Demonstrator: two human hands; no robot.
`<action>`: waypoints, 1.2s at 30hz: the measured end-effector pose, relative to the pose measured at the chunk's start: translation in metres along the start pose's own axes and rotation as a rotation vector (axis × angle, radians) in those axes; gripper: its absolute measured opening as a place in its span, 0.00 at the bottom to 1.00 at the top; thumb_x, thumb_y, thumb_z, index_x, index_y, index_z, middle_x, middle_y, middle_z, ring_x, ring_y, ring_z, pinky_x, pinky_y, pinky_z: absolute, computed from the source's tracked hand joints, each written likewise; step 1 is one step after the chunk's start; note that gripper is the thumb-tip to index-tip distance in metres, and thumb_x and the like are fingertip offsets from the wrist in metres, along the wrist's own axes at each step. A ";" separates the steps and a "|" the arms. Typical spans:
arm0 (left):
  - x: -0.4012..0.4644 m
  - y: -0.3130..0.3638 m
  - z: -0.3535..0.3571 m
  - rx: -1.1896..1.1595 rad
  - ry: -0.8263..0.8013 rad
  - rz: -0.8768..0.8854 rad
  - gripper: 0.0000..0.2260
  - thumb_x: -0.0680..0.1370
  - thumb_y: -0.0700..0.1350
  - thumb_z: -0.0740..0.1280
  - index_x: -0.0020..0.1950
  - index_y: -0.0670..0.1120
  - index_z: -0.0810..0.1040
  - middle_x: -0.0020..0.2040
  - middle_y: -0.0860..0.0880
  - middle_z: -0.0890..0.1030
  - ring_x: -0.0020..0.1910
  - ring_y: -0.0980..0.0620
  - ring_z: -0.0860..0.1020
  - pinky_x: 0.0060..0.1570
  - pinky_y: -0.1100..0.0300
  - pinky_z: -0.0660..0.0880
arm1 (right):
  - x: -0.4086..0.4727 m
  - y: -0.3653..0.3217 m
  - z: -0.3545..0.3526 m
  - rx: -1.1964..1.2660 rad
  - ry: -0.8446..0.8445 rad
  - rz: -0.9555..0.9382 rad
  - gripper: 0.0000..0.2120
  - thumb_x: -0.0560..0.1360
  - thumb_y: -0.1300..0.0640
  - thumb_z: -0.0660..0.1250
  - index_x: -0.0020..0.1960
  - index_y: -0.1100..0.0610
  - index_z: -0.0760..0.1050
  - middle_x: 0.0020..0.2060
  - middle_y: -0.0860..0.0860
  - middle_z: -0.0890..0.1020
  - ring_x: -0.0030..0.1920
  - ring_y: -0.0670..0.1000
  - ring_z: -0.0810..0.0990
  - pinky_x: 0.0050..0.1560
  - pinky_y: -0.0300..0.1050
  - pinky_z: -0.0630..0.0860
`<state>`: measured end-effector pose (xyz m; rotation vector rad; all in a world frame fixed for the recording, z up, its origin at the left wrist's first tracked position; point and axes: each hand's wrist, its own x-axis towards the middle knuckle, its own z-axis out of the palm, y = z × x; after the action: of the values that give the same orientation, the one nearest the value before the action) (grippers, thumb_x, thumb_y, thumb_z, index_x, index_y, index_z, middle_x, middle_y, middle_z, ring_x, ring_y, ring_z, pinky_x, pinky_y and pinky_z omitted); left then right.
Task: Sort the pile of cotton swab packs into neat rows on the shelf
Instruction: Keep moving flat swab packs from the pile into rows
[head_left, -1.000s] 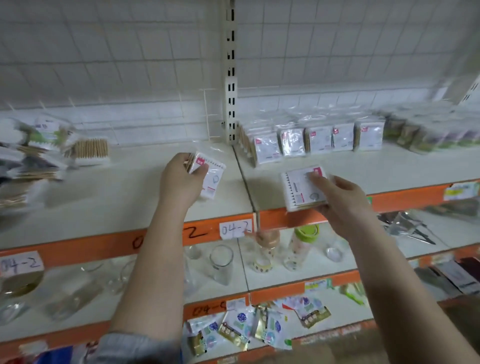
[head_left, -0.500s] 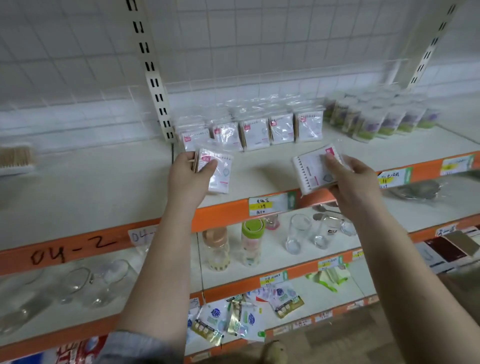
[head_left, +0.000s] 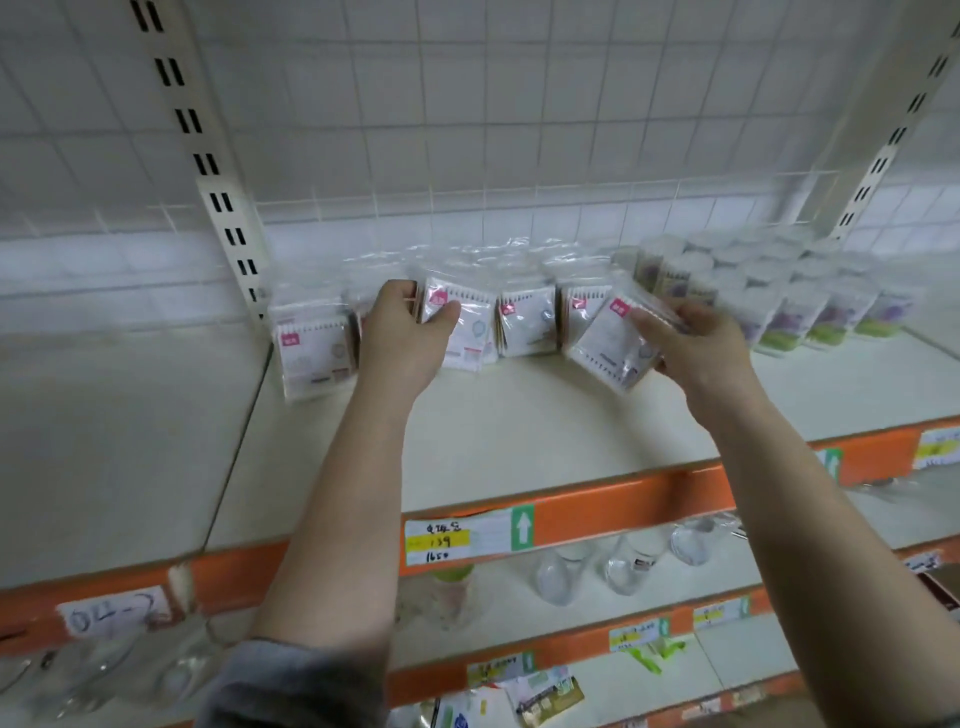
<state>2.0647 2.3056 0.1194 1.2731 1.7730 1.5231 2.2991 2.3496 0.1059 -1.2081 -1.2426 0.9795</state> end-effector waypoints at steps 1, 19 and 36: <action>0.002 0.001 0.006 0.005 -0.012 -0.008 0.09 0.75 0.45 0.69 0.53 0.47 0.72 0.49 0.51 0.79 0.47 0.50 0.77 0.46 0.58 0.72 | 0.008 0.002 -0.001 -0.038 -0.009 -0.025 0.01 0.73 0.58 0.71 0.44 0.54 0.79 0.38 0.48 0.81 0.39 0.47 0.79 0.48 0.47 0.76; -0.020 -0.002 0.051 0.159 0.103 -0.103 0.09 0.74 0.45 0.70 0.41 0.46 0.71 0.39 0.49 0.78 0.39 0.51 0.76 0.34 0.67 0.67 | 0.081 0.022 -0.005 -0.290 -0.284 -0.198 0.11 0.70 0.61 0.73 0.52 0.56 0.81 0.37 0.45 0.78 0.25 0.39 0.72 0.30 0.26 0.67; -0.023 0.000 0.087 0.202 0.159 -0.115 0.11 0.74 0.42 0.71 0.37 0.38 0.73 0.38 0.38 0.78 0.40 0.39 0.78 0.41 0.50 0.73 | 0.049 0.022 -0.036 -0.465 -0.246 -0.371 0.18 0.73 0.63 0.68 0.62 0.56 0.74 0.60 0.50 0.76 0.42 0.47 0.76 0.44 0.34 0.68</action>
<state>2.1467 2.3295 0.0915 1.1448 2.1092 1.4454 2.3418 2.3963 0.0939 -1.1621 -1.8859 0.5895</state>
